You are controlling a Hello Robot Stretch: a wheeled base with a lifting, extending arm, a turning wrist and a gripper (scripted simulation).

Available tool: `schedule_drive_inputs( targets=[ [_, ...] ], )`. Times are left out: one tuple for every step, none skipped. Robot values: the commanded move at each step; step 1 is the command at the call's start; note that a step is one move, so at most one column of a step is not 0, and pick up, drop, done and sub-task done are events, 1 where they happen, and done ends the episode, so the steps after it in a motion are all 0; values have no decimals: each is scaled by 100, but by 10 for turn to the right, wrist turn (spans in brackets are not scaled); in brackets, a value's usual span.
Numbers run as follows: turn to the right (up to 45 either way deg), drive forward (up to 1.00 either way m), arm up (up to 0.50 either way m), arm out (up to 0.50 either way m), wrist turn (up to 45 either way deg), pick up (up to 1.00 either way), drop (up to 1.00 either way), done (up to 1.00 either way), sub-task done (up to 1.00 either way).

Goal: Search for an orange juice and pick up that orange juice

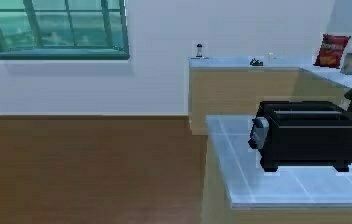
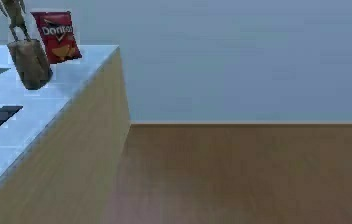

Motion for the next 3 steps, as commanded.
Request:
schedule_drive_inputs(
  targets=[
    [-450, 0, 0, 0, 0, 0, 0, 0, 0],
    [-450, 0, 0, 0, 0, 0, 0, 0, 0],
    [-450, 0, 0, 0, 0, 0, 0, 0, 0]
  ],
)
